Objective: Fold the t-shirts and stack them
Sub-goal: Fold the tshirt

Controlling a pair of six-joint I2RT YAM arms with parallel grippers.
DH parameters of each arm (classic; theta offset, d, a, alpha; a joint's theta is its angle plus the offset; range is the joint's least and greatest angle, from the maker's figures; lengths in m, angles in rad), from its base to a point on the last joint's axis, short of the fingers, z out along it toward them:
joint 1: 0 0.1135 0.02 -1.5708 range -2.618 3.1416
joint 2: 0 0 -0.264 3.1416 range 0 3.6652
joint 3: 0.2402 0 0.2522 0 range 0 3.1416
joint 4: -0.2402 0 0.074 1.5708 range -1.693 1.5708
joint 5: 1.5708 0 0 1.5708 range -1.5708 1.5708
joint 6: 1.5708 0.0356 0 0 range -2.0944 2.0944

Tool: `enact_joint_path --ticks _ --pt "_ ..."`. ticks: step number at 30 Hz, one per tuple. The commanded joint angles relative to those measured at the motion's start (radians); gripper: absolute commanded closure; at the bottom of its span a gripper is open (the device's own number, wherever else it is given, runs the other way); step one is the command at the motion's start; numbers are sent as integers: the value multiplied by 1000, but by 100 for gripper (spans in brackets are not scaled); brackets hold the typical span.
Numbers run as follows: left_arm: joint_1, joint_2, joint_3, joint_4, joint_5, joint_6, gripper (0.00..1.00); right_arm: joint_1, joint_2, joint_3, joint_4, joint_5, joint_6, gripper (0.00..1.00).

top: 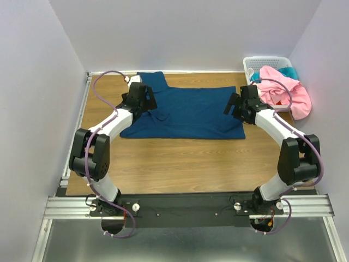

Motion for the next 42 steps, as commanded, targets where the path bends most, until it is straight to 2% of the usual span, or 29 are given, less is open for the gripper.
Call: enact_joint_path --ticks 1,4,10,20,27,31,38,42 --pt "1 6 -71 23 66 -47 2 -3 22 -51 80 -295 -76 0" --pt "1 50 -84 20 96 -64 2 -1 80 -34 88 -343 -75 0" --pt "3 103 -127 23 139 -95 2 5 129 -52 88 -293 -62 0" --pt "1 87 -213 20 109 -121 2 5 105 -108 90 -250 -53 0" --pt "1 86 -213 3 81 -115 2 5 137 -77 100 -259 -47 0" --pt "1 83 -217 1 78 -112 2 3 180 -36 141 -204 -16 0" --pt "1 60 -232 -5 63 -110 2 5 306 168 160 -72 73 0" --pt "1 51 -237 -12 60 -112 2 5 326 205 159 -50 71 0"
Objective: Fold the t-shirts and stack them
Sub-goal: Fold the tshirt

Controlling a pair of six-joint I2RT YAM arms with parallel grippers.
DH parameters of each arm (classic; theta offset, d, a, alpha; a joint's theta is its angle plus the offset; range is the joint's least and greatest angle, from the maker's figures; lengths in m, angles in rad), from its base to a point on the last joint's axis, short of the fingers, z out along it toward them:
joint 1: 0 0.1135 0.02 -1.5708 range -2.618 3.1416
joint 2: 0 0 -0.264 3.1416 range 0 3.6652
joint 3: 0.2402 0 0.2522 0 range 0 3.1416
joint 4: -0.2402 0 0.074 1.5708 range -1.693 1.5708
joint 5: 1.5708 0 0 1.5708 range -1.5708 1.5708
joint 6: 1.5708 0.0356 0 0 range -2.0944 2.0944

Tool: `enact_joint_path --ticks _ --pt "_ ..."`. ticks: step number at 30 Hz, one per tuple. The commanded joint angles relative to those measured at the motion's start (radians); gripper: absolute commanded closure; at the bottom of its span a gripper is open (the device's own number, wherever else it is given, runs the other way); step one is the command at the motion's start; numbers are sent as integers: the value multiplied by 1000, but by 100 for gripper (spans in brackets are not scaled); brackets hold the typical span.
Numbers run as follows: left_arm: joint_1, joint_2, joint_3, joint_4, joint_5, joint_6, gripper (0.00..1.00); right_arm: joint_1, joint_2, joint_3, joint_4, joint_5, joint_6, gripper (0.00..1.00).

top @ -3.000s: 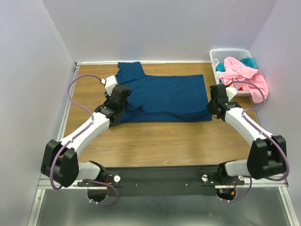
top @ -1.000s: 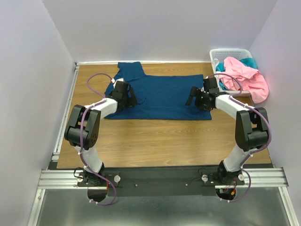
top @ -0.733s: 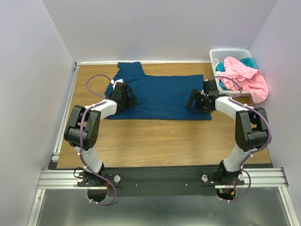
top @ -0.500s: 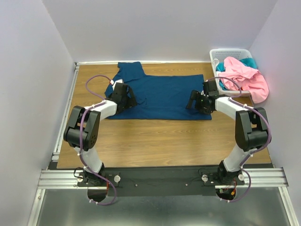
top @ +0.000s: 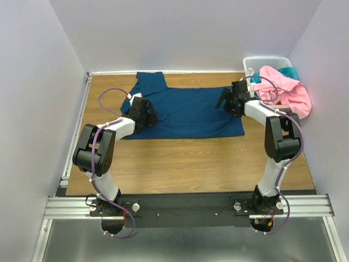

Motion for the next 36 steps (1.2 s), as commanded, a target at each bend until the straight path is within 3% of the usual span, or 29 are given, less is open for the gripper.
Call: enact_joint_path --ticks 1,15,19,26,36 --pt "1 -13 -36 -87 -29 -12 2 4 6 34 18 74 28 0" --pt "1 -68 -71 -90 -23 -38 2 13 -348 -288 15 -45 -34 0" --pt "1 -68 -74 -86 -20 -41 2 15 -323 -317 15 -103 -49 0" --pt "0 -97 -98 -84 -17 -50 2 15 -214 -331 15 -57 -28 0" --pt "1 -158 -172 -89 -21 -67 2 13 -341 -568 -63 71 69 0"
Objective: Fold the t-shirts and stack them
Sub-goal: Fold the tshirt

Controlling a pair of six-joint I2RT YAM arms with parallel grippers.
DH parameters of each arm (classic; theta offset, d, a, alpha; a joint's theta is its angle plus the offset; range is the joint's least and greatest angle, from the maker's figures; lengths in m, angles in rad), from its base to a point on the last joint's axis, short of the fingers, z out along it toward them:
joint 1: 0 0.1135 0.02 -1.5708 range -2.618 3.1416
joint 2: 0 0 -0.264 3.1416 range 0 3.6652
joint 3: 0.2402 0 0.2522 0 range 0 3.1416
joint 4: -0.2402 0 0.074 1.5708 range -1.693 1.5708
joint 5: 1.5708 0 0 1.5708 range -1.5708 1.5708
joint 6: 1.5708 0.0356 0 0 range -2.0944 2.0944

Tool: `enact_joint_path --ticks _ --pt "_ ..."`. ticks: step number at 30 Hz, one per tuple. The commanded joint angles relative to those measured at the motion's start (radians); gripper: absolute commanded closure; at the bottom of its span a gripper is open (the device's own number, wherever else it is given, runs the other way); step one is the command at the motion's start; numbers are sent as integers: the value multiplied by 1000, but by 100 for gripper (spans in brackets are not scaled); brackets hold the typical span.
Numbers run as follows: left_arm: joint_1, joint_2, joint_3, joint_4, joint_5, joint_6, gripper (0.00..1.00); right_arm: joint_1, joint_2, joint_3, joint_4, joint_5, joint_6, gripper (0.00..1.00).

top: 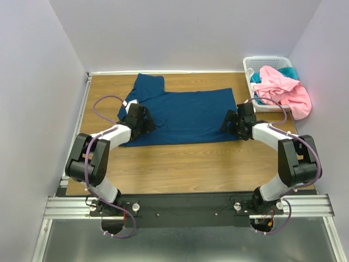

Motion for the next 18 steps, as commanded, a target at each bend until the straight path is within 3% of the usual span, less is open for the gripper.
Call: enact_joint_path --ticks 1,10,18 --pt "0 -37 -52 -53 -18 -24 2 2 -45 -146 -132 77 65 0" --pt "-9 -201 -216 -63 25 -86 2 2 -296 -307 -211 46 86 0" --pt "-77 -400 -339 -163 40 -179 2 4 -462 -307 -293 -6 68 0"
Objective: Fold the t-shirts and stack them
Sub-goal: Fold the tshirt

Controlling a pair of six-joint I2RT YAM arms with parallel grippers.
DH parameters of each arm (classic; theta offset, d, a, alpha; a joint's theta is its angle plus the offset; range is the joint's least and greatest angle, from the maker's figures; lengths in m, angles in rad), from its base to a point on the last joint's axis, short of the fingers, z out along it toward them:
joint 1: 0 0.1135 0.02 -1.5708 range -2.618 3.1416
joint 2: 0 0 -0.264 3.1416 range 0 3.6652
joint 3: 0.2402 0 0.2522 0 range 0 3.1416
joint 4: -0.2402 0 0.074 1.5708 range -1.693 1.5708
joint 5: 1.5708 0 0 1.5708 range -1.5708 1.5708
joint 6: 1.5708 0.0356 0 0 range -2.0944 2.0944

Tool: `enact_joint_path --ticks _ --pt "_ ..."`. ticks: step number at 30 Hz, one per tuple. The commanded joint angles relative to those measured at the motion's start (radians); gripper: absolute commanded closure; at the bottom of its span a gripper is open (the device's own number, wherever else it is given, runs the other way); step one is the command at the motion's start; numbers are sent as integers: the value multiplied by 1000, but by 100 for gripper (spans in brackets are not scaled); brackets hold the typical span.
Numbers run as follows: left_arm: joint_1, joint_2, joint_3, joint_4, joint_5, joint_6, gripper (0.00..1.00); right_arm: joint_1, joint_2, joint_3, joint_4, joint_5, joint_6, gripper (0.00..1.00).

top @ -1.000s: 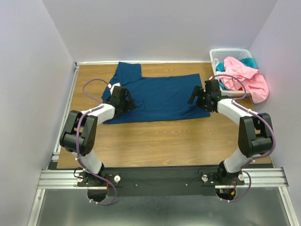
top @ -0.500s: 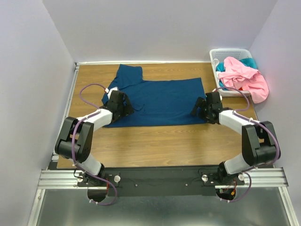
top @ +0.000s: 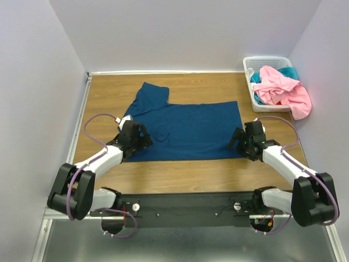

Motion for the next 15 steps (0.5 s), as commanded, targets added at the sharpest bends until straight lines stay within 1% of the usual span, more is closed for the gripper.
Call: enact_joint_path --ticks 1,2,4,8,11,15 --pt "-45 -86 -44 -148 4 -90 2 -1 -68 -12 -113 -34 -9 0" --pt "-65 -129 -44 -171 -14 -98 2 0 -101 -7 -113 -45 -22 0" --pt "-71 -164 -38 -177 -19 -106 2 -1 -128 3 -112 -57 -40 0" --pt "-76 -189 23 -137 -16 -80 2 0 -182 49 -106 -57 -112 0" --pt "-78 -140 72 -84 -18 -58 2 -1 -197 59 -80 -93 -124 0" --pt "-78 -8 121 -9 2 -41 2 0 -194 48 -47 -128 -134 0"
